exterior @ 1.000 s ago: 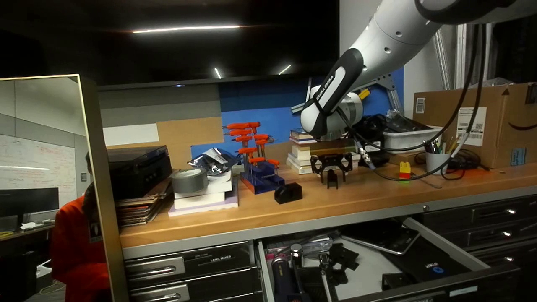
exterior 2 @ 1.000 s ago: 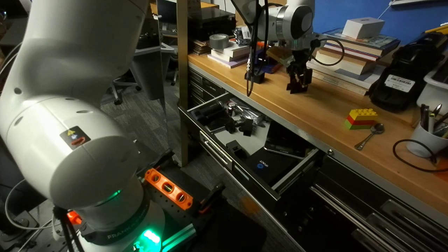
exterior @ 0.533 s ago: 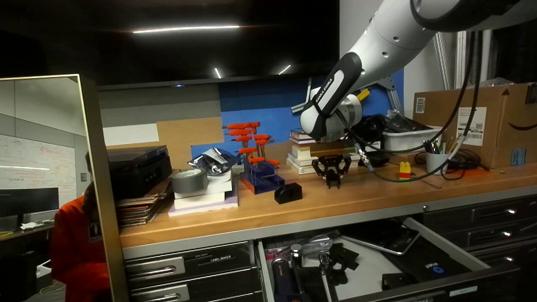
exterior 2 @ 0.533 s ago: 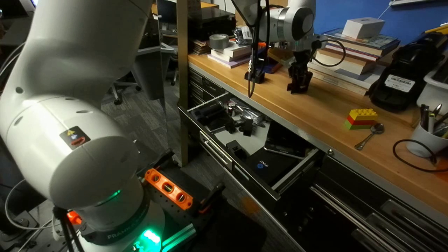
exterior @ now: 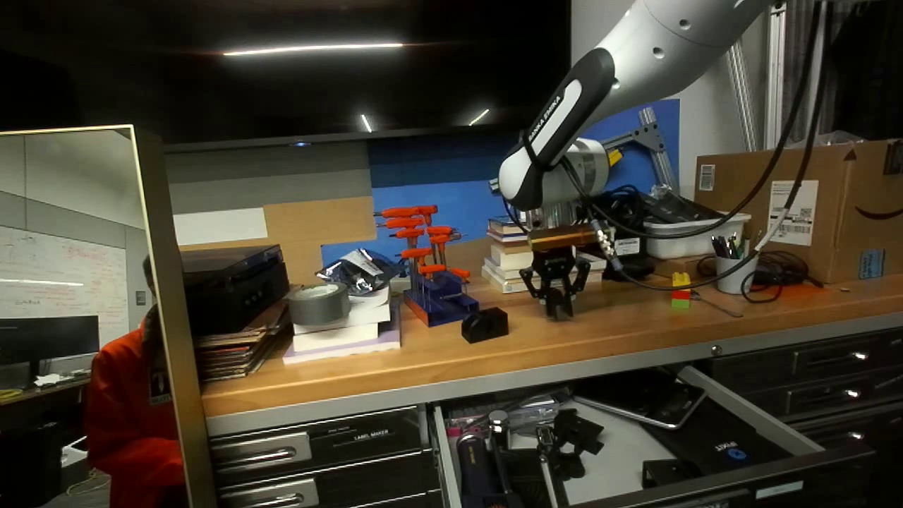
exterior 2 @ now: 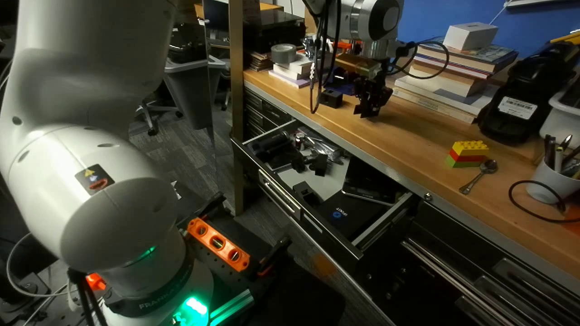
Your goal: Pick up the black objects from the counter and put them in the open drawer and close it
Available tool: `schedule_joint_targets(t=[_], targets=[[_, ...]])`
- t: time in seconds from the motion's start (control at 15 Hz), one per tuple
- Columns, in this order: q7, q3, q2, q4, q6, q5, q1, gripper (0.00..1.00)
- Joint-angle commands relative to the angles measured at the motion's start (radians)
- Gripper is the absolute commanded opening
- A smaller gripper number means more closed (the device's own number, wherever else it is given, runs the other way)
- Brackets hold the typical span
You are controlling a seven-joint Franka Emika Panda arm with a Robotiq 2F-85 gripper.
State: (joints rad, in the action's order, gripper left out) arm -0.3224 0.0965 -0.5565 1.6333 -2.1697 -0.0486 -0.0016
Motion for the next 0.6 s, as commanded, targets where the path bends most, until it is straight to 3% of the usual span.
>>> schedule_joint_targets(t=[0.0, 0.53], targets=[[0.066, -0.014, 0.184, 0.213, 0.025, 0.013, -0.005, 0.24], [0.093, -0.028, 0.404, 0.582, -0.066, 0.03, -0.007, 0.24]])
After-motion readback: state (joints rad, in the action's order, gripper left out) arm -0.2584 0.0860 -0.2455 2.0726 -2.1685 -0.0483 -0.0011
